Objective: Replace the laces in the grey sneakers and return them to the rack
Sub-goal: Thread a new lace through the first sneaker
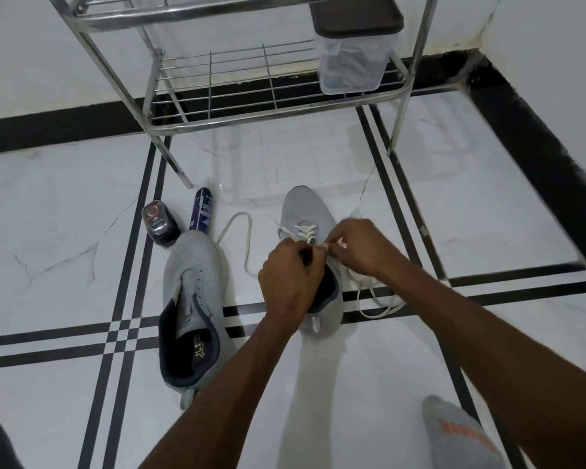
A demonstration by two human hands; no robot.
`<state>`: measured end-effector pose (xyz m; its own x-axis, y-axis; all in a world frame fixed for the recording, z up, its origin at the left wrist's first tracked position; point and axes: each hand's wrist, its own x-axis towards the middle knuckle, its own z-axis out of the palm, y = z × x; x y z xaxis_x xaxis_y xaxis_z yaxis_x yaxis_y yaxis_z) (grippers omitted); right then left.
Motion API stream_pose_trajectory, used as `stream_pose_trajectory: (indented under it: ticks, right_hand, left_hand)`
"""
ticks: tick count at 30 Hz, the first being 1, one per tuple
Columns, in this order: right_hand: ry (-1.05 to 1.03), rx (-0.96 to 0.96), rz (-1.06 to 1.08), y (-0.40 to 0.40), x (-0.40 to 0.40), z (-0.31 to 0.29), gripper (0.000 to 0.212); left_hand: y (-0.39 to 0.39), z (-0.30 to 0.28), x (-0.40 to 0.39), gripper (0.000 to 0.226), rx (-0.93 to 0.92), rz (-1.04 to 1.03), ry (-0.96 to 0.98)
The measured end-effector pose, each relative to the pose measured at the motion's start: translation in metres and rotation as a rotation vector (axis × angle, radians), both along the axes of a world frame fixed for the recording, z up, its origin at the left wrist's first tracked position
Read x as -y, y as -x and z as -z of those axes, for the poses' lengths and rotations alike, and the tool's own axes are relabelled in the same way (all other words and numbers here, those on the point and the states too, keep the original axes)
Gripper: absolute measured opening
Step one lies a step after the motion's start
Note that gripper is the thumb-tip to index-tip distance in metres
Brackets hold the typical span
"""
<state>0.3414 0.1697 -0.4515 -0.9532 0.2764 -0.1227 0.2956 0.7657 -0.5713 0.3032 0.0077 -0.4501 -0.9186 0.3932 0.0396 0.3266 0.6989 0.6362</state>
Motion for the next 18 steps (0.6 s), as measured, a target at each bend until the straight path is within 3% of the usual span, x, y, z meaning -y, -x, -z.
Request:
stream_pose_trajectory:
  ticks: [2, 5, 7, 8, 11, 13, 16, 18]
  right_hand:
    - [-0.019, -0.048, 0.089, 0.000, 0.004, 0.001, 0.023]
    - [-0.074, -0.365, 0.637, -0.001, -0.033, -0.015, 0.023]
    - [-0.179, -0.415, 0.804, -0.006, -0.053, -0.026, 0.017]
    - [-0.213, -0.330, 0.726, -0.006, -0.054, -0.027, 0.023]
    - [-0.162, 0.112, 0.227, -0.002, -0.022, -0.015, 0.059]
    - [-0.135, 0.200, 0.063, 0.000, 0.009, -0.005, 0.041]
    - [-0.219, 0.034, 0.139, -0.005, 0.018, -0.004, 0.024]
    - [-0.151, -0.108, 0.412, -0.012, -0.004, -0.008, 0.020]
  left_hand:
    - [0.001, 0.000, 0.001, 0.037, -0.006, 0.001, -0.001]
    - [0.002, 0.001, 0.003, 0.033, -0.009, 0.000, -0.008]
    - [0.002, 0.002, 0.004, 0.033, -0.014, -0.008, -0.011]
    - [0.003, 0.002, 0.004, 0.033, -0.014, -0.007, -0.014]
    - [0.002, 0.003, 0.003, 0.032, -0.015, 0.000, -0.032]
    - [0.003, 0.003, 0.002, 0.034, -0.031, 0.013, -0.038]
    - [0.005, 0.004, 0.002, 0.033, -0.044, 0.009, -0.027]
    - [0.004, 0.004, 0.002, 0.030, -0.039, 0.004, -0.018]
